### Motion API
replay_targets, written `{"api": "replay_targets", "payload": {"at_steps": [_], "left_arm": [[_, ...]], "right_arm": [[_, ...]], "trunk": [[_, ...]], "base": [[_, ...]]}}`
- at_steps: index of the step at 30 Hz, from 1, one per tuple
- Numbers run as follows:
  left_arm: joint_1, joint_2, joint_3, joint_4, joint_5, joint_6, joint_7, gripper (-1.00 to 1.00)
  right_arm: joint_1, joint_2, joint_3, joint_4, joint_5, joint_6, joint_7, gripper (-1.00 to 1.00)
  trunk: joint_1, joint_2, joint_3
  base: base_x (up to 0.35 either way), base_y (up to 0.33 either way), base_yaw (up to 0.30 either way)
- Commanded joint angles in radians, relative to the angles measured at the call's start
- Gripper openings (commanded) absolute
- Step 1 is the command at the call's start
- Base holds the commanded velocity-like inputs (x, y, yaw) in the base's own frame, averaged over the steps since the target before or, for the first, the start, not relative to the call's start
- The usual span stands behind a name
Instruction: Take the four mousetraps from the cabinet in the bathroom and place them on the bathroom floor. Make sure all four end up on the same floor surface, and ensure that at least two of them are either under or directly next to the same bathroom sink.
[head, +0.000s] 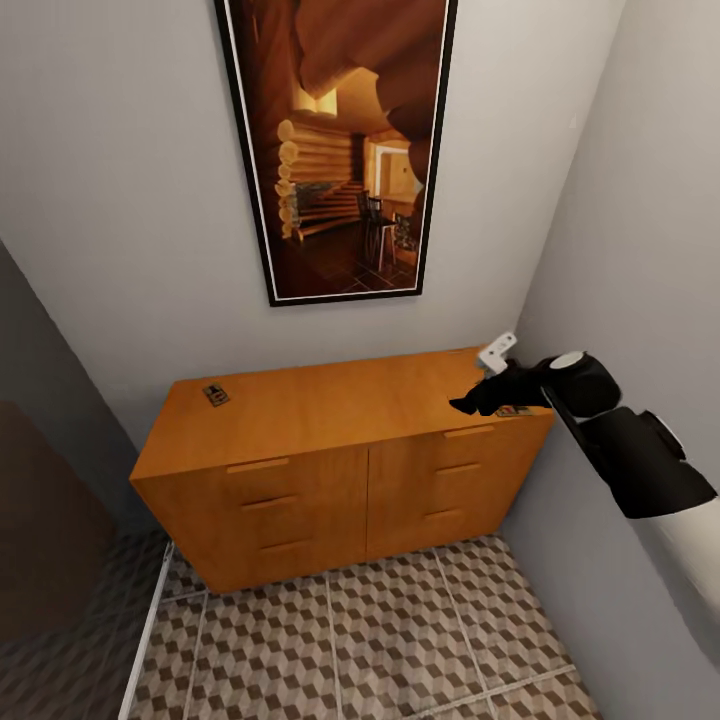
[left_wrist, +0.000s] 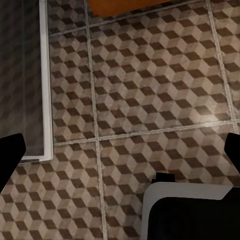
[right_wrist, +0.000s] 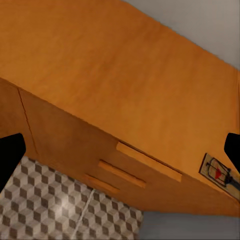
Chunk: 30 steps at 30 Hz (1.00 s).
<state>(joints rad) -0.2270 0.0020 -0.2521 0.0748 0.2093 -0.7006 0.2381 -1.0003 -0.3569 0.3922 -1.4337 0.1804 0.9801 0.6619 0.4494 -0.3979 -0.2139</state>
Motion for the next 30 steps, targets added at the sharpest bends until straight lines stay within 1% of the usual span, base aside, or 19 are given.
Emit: {"api": "replay_targets", "payload": {"at_steps": [1,4,5,7,10,11,15,16,17,18,20,23,25,28,29,30], "left_arm": [[-0.002,0.0,-0.009,0.003,0.005,-0.005,0.003,1.0],[-0.002,0.001,-0.009,0.003,0.005,-0.005,0.003,1.0],[-0.002,0.001,-0.009,0.003,0.005,-0.005,0.003,1.0],[-0.002,0.001,-0.009,0.003,0.005,-0.005,0.003,1.0],[-0.002,0.001,-0.009,0.003,0.005,-0.005,0.003,1.0],[-0.002,0.0,-0.009,0.003,0.005,-0.005,0.003,1.0],[-0.002,0.0,-0.009,0.003,0.005,-0.005,0.003,1.0],[-0.002,0.0,-0.009,0.003,0.005,-0.005,0.003,1.0],[-0.002,0.0,-0.009,0.003,0.005,-0.005,0.003,1.0],[-0.002,0.0,-0.009,0.003,0.005,-0.005,0.003,1.0],[-0.002,0.0,-0.009,0.003,0.005,-0.005,0.003,1.0],[-0.002,0.0,-0.009,0.003,0.005,-0.005,0.003,1.0],[-0.002,0.001,-0.009,0.003,0.005,-0.005,0.003,1.0],[-0.002,0.001,-0.009,0.003,0.005,-0.005,0.003,1.0],[-0.002,0.001,-0.009,0.003,0.005,-0.005,0.003,1.0],[-0.002,0.001,-0.009,0.003,0.005,-0.005,0.003,1.0]], "right_arm": [[-0.002,-0.008,0.01,-0.012,0.063,0.002,0.055,1.0],[-0.002,-0.021,0.019,-0.033,0.152,0.002,0.144,1.0],[-0.001,-0.033,0.022,-0.047,0.218,0.001,0.22,1.0],[-0.001,-0.043,0.024,-0.059,0.286,0.001,0.309,1.0],[-0.002,-0.053,0.026,-0.075,0.391,-0.004,0.459,1.0],[-0.002,-0.057,0.027,-0.086,0.465,-0.011,0.56,1.0],[-0.001,-0.06,0.026,-0.106,0.622,-0.047,0.743,1.0],[-0.001,-0.061,0.025,-0.115,0.687,-0.079,0.81,1.0],[-0.001,-0.061,0.025,-0.12,0.711,-0.096,0.833,1.0],[-0.001,-0.061,0.025,-0.124,0.729,-0.113,0.851,1.0],[-0.001,-0.061,0.023,-0.131,0.752,-0.138,0.877,1.0],[-0.001,-0.062,0.021,-0.137,0.761,-0.16,0.901,1.0],[-0.001,-0.063,0.02,-0.139,0.753,-0.168,0.909,1.0],[-0.001,-0.067,0.019,-0.141,0.726,-0.175,0.909,1.0],[-0.001,-0.076,0.018,-0.142,0.705,-0.178,0.909,1.0],[-0.001,-0.082,0.018,-0.142,0.696,-0.179,0.909,1.0]], "trunk": [[0.001,-0.002,-0.002],[0.001,-0.002,-0.002],[0.001,-0.002,-0.002],[0.001,-0.002,-0.002],[0.001,-0.002,-0.002],[0.001,-0.002,-0.002],[0.001,-0.002,-0.002],[0.001,-0.002,-0.002],[0.001,-0.002,-0.002],[0.001,-0.002,-0.002],[0.001,-0.002,-0.002],[0.001,-0.002,-0.002],[0.001,-0.002,-0.002],[0.001,-0.002,-0.002],[0.001,-0.002,-0.002],[0.001,-0.002,-0.002]], "base": [[0.0,0.0,0.0],[0.0,0.0,0.0],[0.0,0.0,0.0],[0.0,0.0,0.0],[0.0,0.0,0.0],[0.0,0.0,0.0],[0.0,0.0,0.0],[0.0,0.0,0.0],[0.0,0.0,0.0],[0.0,0.0,0.0],[0.0,0.0,0.0],[0.0,0.0,0.0],[0.0,0.0,0.0],[0.0,0.0,0.0],[0.0,0.0,0.0],[0.0,0.0,0.0]]}}
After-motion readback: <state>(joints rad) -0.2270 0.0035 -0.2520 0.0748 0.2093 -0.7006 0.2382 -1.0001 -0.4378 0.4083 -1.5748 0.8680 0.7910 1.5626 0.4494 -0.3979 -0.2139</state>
